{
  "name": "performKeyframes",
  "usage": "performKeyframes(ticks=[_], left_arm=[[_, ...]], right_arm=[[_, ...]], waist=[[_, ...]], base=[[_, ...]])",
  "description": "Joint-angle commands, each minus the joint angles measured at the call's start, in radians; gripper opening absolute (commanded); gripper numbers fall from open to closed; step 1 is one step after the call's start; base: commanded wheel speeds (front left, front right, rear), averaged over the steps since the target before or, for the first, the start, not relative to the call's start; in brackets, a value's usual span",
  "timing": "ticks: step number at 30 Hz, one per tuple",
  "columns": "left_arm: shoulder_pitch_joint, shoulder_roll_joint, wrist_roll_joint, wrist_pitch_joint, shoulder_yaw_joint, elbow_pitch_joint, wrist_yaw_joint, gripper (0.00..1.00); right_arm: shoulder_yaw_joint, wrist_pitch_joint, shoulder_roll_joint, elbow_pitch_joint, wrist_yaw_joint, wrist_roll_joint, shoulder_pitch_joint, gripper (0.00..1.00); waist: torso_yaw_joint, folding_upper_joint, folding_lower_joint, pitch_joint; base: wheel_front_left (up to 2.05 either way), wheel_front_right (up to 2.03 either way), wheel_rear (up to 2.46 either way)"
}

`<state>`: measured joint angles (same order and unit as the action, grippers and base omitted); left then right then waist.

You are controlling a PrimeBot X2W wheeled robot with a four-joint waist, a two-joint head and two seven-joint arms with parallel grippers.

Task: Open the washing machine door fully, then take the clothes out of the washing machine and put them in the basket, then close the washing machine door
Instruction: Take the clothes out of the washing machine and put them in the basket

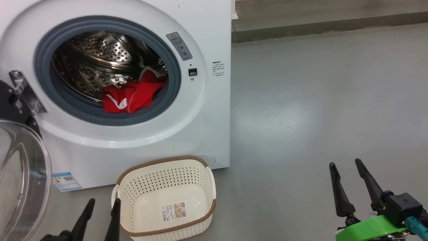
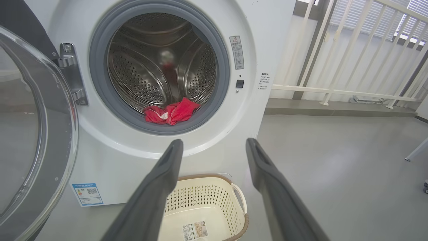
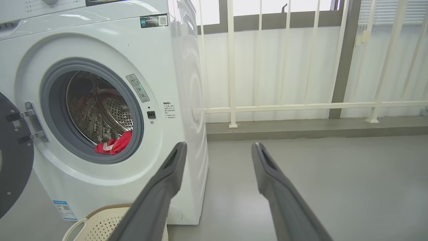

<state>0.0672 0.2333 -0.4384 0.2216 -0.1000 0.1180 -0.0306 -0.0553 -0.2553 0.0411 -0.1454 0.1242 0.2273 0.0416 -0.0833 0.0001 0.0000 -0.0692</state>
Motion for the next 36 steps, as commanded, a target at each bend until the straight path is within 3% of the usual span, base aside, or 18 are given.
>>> performKeyframes(ticks=[1, 11, 21, 36], left_arm=[[-0.027, 0.016, 0.009, 0.0, 0.035, -0.028, 0.008, 1.0], [-0.029, 0.019, 0.012, -0.022, 0.02, -0.044, 0.021, 1.0], [-0.017, 0.016, -0.015, 0.003, 0.027, -0.091, 0.001, 1.0], [-0.024, 0.016, 0.002, 0.0, 0.012, -0.098, 0.03, 1.0]], right_arm=[[0.026, -0.006, 0.009, 0.024, 0.007, -0.004, -0.019, 1.0], [0.031, -0.006, 0.009, 0.023, 0.007, 0.001, -0.02, 1.0], [0.032, -0.006, 0.009, 0.02, 0.007, 0.001, -0.022, 1.0], [0.037, -0.006, 0.009, 0.016, 0.007, 0.003, -0.03, 1.0]], waist=[[0.002, -0.0001, 0.0, 0.001], [0.018, -0.0001, 0.0, 0.005], [0.028, -0.0001, 0.0, 0.018], [0.03, -0.0001, 0.0, 0.032]], base=[[0.14, -0.51, 0.37], [0.91, -1.23, 0.33], [1.54, -1.58, 0.04], [0.23, -0.23, 0.0]])
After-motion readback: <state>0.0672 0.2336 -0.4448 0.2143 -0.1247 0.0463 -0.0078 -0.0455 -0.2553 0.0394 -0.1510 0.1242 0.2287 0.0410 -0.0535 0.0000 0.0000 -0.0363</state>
